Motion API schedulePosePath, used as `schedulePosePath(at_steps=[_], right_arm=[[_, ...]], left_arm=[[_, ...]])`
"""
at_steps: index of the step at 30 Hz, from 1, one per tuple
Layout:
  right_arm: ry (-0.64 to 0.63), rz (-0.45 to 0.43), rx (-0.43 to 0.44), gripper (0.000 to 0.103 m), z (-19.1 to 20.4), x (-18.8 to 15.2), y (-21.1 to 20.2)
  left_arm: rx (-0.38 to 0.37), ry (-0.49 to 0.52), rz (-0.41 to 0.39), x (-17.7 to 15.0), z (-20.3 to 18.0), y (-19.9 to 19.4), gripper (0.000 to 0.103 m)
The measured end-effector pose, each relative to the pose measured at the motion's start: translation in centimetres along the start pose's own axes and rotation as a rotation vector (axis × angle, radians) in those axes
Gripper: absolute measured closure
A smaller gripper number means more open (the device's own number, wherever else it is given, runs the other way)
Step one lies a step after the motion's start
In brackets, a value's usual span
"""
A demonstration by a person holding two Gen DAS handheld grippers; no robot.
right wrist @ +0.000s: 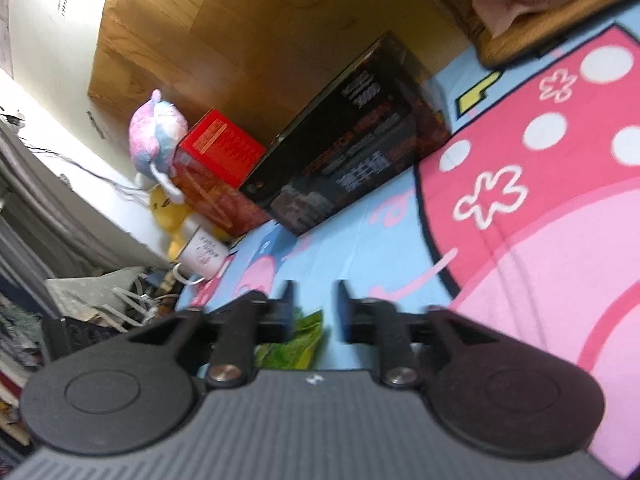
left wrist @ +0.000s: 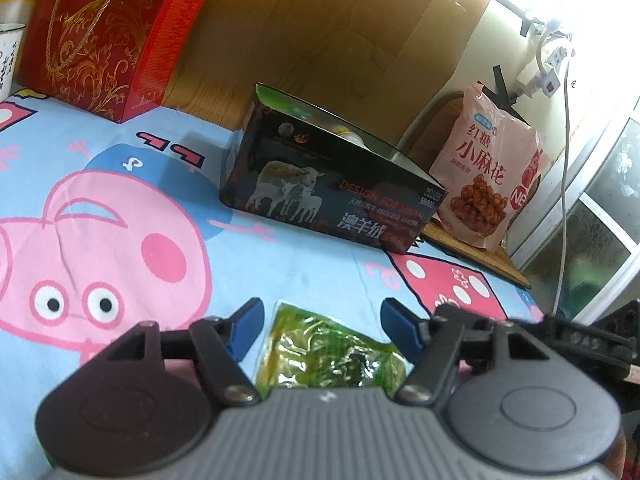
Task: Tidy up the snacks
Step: 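Close the left tool on the green pickle packet and lift it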
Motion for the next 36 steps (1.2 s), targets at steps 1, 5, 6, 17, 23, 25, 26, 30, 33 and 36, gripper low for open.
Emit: schedulePosePath(at_steps=[1,5,6,17,23,25,26,30,33,36], right_arm=[[-0.008,-0.019,-0.018,0.053,0.1,0.0,-0.2],[-0.092,-0.028,-0.083,0.053,0.8,-0.3,0.0],[-0.118,-0.025,-0.088,0.053,1.1,-0.4,0.1],[-0.254,0.032,-0.088,0.086,2.9,-1.4,1.4],[-0.150,0.035,-0.065,0.101,1.6,-0.9,0.9],[-0.128,0.038,-0.051,0.101,1.5,-0.8,0.6],[-0.120,0.038,-0.046,0.101,1.5,-0.8,0.5],[-0.099,0.018,-0.027,0.100,1.7,-0.5,-0.3],[-0.088,-0.006,-0.023,0.100,1.7,0.0,-1.1],[-0.072,-0.020,-0.016,0.100,1.6,0.2,-1.6]], left_arm=[[0.001,0.001,0.001,0.0,0.0,0.0,0.039],[0.004,0.005,0.003,0.0,0.0,0.0,0.043],[0.003,0.006,0.005,0.0,0.0,0.1,0.045],[0.007,0.024,0.018,-0.2,-0.2,0.3,0.054],[-0.024,-0.003,0.019,0.0,0.1,0.2,0.053],[-0.029,-0.010,0.018,0.0,0.2,0.1,0.052],[-0.033,-0.015,0.017,0.0,0.3,0.1,0.052],[-0.063,-0.051,0.011,0.2,0.8,-0.2,0.046],[-0.100,-0.081,0.009,0.3,1.1,-0.3,0.046],[-0.152,-0.105,0.021,0.2,1.1,-0.2,0.041]])
Point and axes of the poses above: each gripper's, at about its wrist camera, not at the fingertips, and y roughly the way its jaws point, z to its left, x to its top, the point moved 1 cm from there along y, roughly the way its jaws point, and after that the axes turned 15 degrees about -x, right-handed, at the moved point
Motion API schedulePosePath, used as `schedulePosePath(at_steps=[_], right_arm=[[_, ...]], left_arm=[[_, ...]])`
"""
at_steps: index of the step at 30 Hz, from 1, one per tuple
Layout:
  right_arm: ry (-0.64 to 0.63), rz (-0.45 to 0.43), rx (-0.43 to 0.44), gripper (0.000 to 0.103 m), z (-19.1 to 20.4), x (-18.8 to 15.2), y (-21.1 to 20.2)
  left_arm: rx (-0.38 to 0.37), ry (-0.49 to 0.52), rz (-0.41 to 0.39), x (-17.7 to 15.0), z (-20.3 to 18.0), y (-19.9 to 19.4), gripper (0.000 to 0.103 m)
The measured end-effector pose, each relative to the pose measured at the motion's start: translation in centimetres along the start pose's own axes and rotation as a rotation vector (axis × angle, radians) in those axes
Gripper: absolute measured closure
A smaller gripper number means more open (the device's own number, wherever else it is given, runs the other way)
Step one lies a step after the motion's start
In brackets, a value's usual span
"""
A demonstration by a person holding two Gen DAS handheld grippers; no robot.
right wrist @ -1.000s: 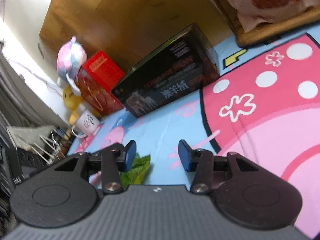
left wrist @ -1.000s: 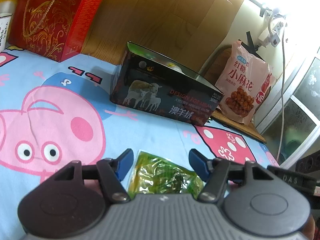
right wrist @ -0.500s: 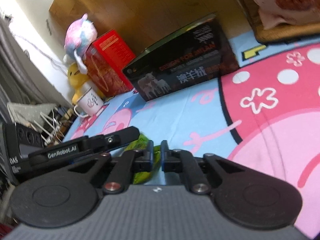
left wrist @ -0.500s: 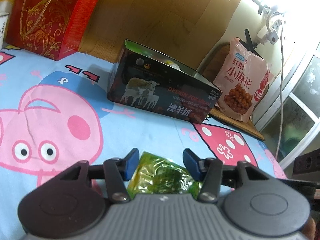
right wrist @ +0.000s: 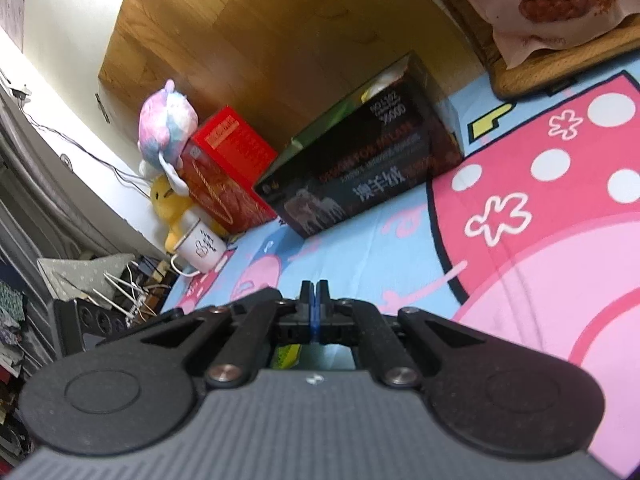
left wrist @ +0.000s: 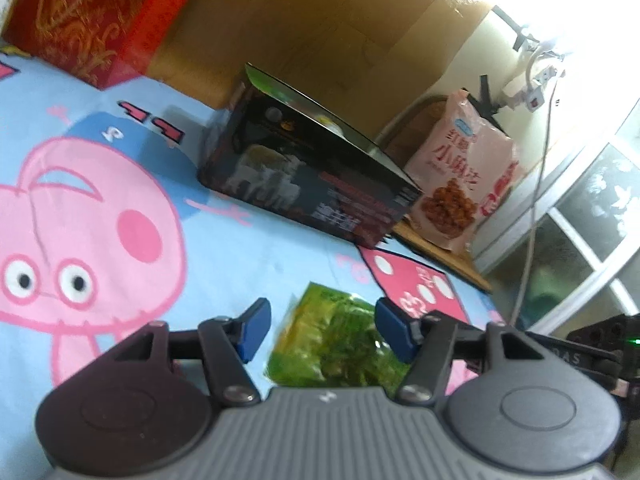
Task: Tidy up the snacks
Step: 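Close the left tool on the green pickle packet and lift it, then carry the pickle packet over the box and open the left tool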
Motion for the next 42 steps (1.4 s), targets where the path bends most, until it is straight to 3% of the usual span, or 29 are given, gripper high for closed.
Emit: schedulePosePath(at_steps=[2,11,18,21,23,24,30,35,39,42], right_arm=[[0.010,-0.008,0.003,0.100,-0.1,0.1,-0.2],[0.078,-0.066,0.044,0.099,-0.2,1.9,-1.9],[0.065,-0.110,0.113,0.099,1.7,3.3,-3.3],[0.054,-0.108,0.131,0.099,2.1,3.0,-3.6],[0.048,-0.096,0.128,0.099,2.2,2.7,-3.5],[0.045,-0.092,0.120,0.099,2.1,2.5,-3.3],[0.044,-0.087,0.085,0.099,1.8,2.9,-2.8],[-0.019,-0.117,0.078,0.099,2.1,6.0,-1.4],[-0.045,-0.162,0.071,0.099,2.1,10.0,1.1],[-0.052,-0.191,0.046,0.099,1.9,12.4,3.5]], left_arm=[[-0.022,-0.012,0.001,0.0,0.0,0.0,0.032],[-0.167,-0.069,0.018,-0.2,0.1,0.0,0.020],[-0.376,-0.163,-0.014,0.1,0.9,-0.9,0.016],[-0.434,-0.199,-0.050,0.3,1.3,-1.4,0.025],[-0.447,-0.206,-0.061,0.4,1.3,-1.5,0.046],[-0.435,-0.202,-0.062,0.5,1.3,-1.4,0.053],[-0.363,-0.203,-0.043,1.4,0.6,-0.2,0.054],[-0.259,-0.178,-0.056,5.4,-0.8,1.7,0.054],[-0.143,-0.072,-0.084,9.7,-1.6,4.4,0.052],[0.000,0.006,-0.091,12.2,-1.9,6.7,0.044]])
Point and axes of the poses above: each gripper's, at about its wrist camera, not at the fingertips, and y roughly the way its jaws point, z to its left, x to its top, the point moved 1 cm from there along y, roughly the way its jaws point, and after that the axes turned 15 degrees about -x, right-handed, at the moved point
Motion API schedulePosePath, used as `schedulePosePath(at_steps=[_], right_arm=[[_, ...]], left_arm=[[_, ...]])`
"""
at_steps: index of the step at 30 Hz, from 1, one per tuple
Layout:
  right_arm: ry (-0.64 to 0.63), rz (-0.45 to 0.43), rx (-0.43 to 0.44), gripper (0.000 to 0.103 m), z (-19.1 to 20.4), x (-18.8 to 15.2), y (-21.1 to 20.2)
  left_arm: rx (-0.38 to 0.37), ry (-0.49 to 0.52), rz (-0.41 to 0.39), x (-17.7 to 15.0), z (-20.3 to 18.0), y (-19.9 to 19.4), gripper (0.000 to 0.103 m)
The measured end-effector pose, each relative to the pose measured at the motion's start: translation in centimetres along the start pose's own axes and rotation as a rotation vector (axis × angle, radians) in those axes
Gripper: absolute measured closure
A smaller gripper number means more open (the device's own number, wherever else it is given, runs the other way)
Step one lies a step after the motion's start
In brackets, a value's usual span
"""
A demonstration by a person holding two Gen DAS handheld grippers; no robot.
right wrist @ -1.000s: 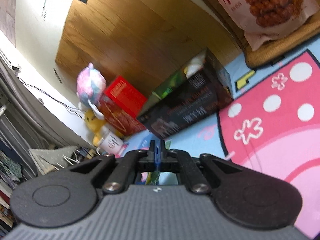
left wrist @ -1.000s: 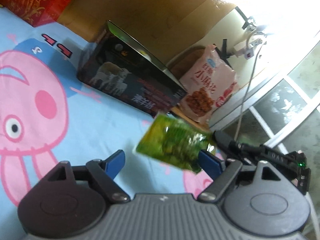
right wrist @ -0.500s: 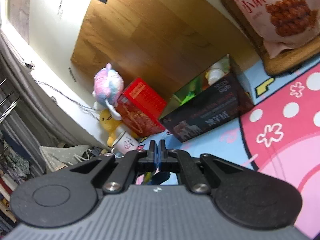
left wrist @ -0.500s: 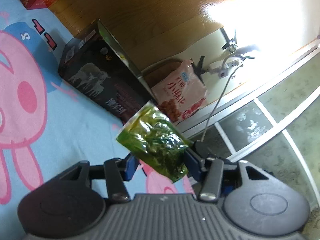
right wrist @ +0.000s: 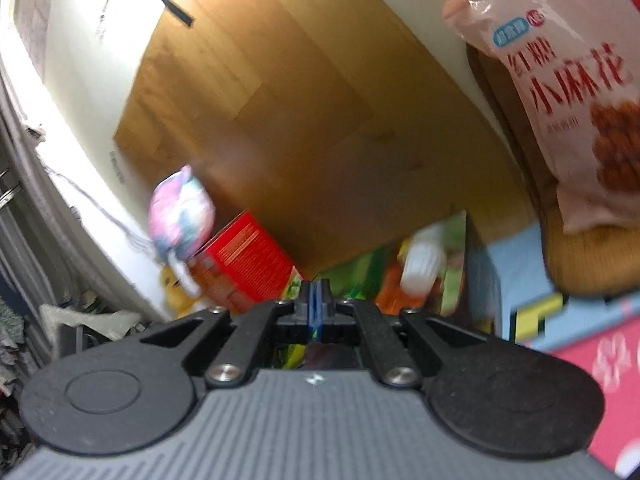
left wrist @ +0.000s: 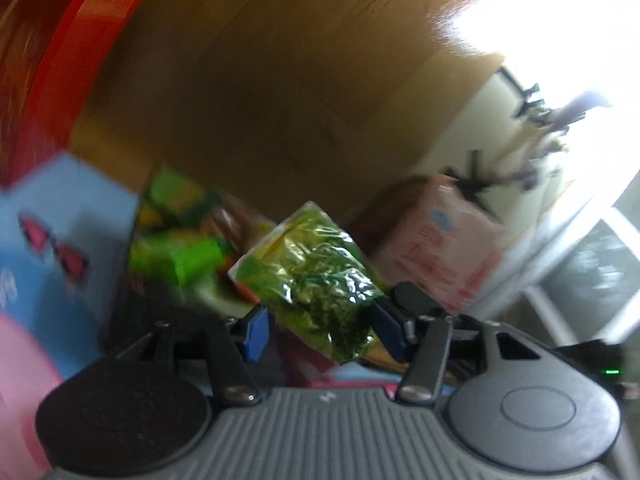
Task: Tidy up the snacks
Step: 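Carry the pickle packet over the box and open the left tool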
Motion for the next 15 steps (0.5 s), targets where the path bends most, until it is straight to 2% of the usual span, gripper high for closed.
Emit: schedulePosePath(at_steps=[1,2,4,8,12,13,14,15], right_arm=[[-0.005,-0.011,-0.007,0.099,-0.2,0.3,0.9],[-0.010,-0.020,-0.010,0.097,-0.4,0.5,1.8],[-0.016,-0.032,-0.029,0.093,-0.8,0.3,3.3],[-0.063,-0.073,-0.084,0.086,-1.0,-0.6,2.7],[-0.060,-0.115,-0.084,0.076,-1.2,-2.0,-0.6],[-0.061,-0.117,-0.085,0.074,-1.1,-2.6,-1.6],[-0.066,-0.117,-0.093,0.072,-1.0,-3.3,-2.3],[-0.078,-0.118,-0.110,0.071,-0.8,-4.3,-3.4]], left_arm=[[0.062,0.039,-0.003,0.4,-0.1,0.7,0.035],[0.133,0.086,-0.006,0.7,-0.2,1.5,0.032],[0.233,0.152,0.003,0.8,-0.4,2.6,0.032],[0.258,0.179,-0.013,-0.1,-0.8,1.8,0.032],[0.351,0.247,-0.018,-1.9,-2.6,0.2,0.032],[0.370,0.288,-0.026,-2.7,-3.4,-0.3,0.029],[0.395,0.324,-0.027,-3.4,-4.1,-0.8,0.021],[0.416,0.360,-0.025,-4.4,-4.8,-1.4,0.018]])
Point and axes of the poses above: each gripper's, at about its wrist camera, not at the fingertips, and y roughly the way its jaws point, z to its left, x to its top, the point moved 1 cm from there along y, roughly the way its jaws point, and after that the axes turned 15 degrees about -x, right-handed, at the moved point
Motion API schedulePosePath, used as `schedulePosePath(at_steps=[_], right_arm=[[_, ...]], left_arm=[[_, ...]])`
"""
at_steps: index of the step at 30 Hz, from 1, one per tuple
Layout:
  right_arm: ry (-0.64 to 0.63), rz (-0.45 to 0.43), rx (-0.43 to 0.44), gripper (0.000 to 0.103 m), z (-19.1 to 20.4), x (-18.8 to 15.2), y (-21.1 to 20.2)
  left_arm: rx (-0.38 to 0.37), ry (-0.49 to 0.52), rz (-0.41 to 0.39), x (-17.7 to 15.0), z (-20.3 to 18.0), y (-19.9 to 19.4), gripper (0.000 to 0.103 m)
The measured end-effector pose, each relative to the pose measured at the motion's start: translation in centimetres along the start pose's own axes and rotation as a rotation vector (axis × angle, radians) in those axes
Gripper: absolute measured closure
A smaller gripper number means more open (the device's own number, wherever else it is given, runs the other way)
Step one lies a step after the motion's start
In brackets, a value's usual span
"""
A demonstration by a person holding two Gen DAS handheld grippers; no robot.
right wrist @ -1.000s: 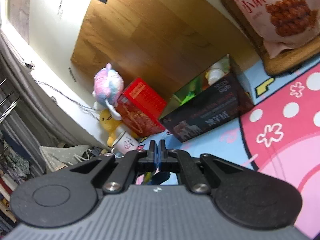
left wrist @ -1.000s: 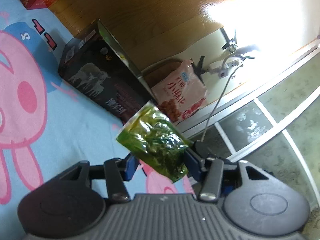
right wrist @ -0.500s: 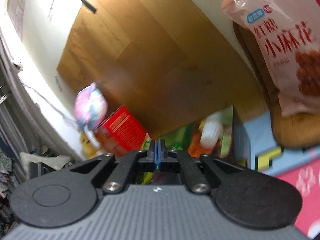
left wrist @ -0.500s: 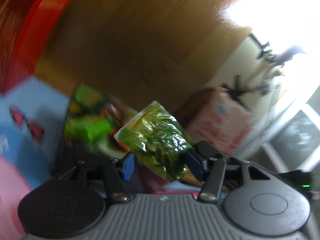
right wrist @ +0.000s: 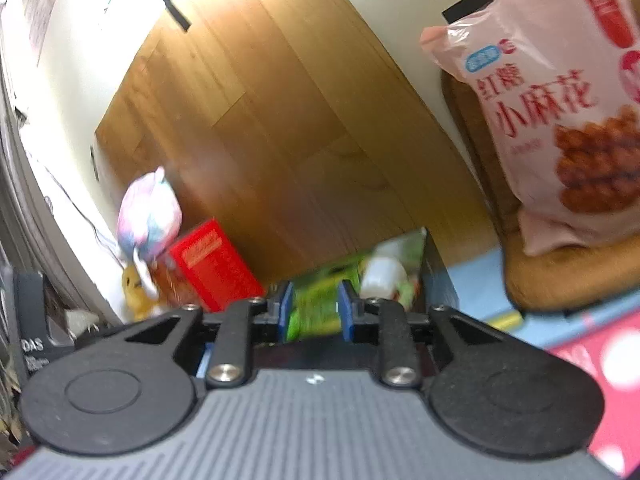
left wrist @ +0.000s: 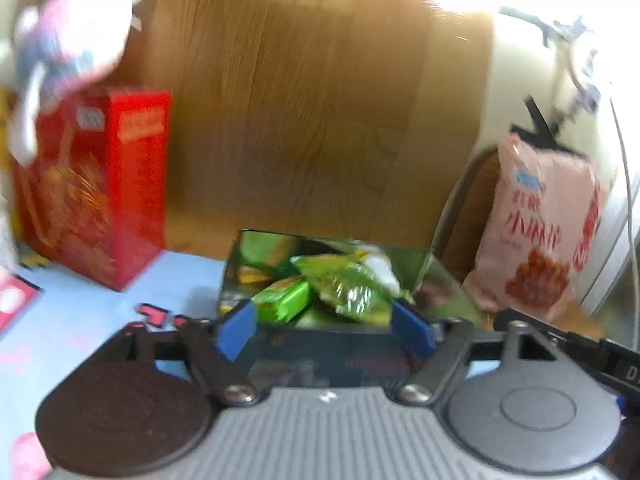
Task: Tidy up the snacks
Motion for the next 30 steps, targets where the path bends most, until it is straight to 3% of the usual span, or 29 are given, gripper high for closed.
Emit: schedulePosePath(at_steps=[3,5,7,9,11,17,30], right_arm=[[-0.025,-0.001,-0.044,0.066,0.5,-2.4,-2.6],[-0.037,-0.005,-0.076,0.056,0.8,-4.0,-4.4],[-0.041,-0.005,-0.112,0.049,1.1,-5.5,-5.9],[-0.035,0.015,-0.133,0.040,1.2,-6.5,-6.7],[-0.032,0.038,-0.160,0.023,1.3,-7.3,-7.5],[-0.047,0.052,-0.198,0.006,2.5,-9.2,-9.7],[-0.043,0.037,-0.201,0.004,3.3,-10.3,-12.0]], left_arm=[[0.013,0.063,0.000,-1.5,-1.7,-2.3,0.014],[0.022,0.067,0.008,-2.5,-2.2,-3.6,0.003],[0.036,0.061,0.011,-3.3,-2.6,-4.7,0.000],[0.054,0.065,0.019,-3.8,-3.0,-5.7,0.000],[0.071,0.067,0.029,-4.4,-3.3,-6.6,0.000],[0.111,0.054,0.044,-5.9,-3.6,-8.3,0.000],[0.173,0.056,0.056,-8.5,-4.1,-9.7,0.000]])
Point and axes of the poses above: each gripper's, at about its wrist camera, not at the fingertips, and y roughly the way its jaws point, z to its left, x to its top, the point moved 1 cm from there along y, roughly the way its jaws point, and after that the axes turned 15 degrees about -x, right-handed, at the moved point
